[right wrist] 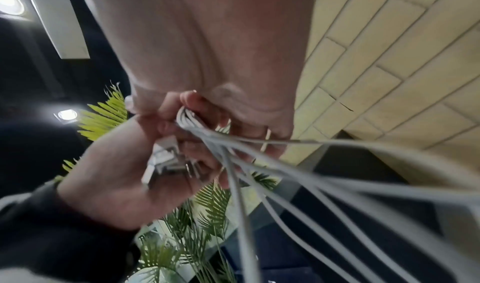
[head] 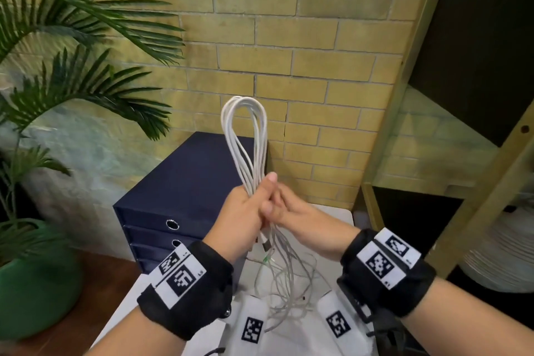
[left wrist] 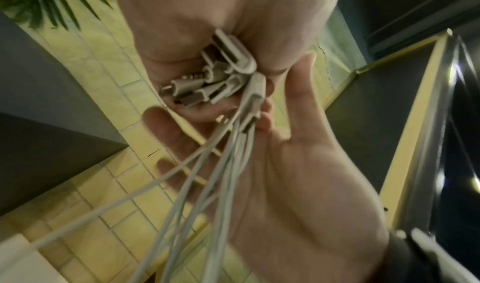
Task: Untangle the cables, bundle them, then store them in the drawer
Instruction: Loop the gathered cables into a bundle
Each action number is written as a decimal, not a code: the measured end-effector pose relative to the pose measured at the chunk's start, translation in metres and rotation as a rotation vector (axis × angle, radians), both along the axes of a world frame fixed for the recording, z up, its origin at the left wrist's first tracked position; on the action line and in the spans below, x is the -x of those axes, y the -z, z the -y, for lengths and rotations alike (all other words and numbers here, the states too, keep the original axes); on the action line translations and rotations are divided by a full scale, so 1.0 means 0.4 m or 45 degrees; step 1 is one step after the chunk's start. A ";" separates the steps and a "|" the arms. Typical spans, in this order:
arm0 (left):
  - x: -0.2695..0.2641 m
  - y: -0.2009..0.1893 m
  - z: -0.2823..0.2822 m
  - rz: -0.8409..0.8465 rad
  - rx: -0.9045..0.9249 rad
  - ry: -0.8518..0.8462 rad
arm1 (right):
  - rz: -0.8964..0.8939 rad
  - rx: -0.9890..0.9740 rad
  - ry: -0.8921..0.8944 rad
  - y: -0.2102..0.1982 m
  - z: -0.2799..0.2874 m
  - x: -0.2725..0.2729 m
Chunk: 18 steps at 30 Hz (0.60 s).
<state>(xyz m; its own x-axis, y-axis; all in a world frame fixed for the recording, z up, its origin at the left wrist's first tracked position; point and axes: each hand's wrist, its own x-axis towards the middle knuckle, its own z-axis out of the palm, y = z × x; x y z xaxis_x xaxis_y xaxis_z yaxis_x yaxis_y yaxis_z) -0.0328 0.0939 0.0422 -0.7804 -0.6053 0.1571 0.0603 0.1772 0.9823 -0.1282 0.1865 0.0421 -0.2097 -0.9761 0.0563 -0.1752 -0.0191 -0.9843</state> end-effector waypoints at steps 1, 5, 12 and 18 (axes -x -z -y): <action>-0.002 0.002 0.006 -0.007 -0.039 -0.004 | -0.009 -0.017 -0.026 0.019 0.000 0.001; -0.006 0.002 0.022 -0.046 -0.084 -0.092 | -0.082 -0.061 -0.072 0.059 0.001 0.012; -0.003 0.005 0.049 -0.191 -0.249 -0.129 | -0.326 0.035 -0.021 0.080 0.021 0.023; 0.006 -0.008 0.035 -0.378 -0.568 -0.066 | -0.476 0.044 0.095 0.142 0.040 0.034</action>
<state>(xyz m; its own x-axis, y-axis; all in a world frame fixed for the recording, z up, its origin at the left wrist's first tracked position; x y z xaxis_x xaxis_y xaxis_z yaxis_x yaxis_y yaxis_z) -0.0353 0.0800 0.0454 -0.7087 -0.7004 0.0849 0.3492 -0.2437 0.9048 -0.1418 0.1705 -0.0149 -0.2386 -0.9552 0.1752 -0.5243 -0.0251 -0.8512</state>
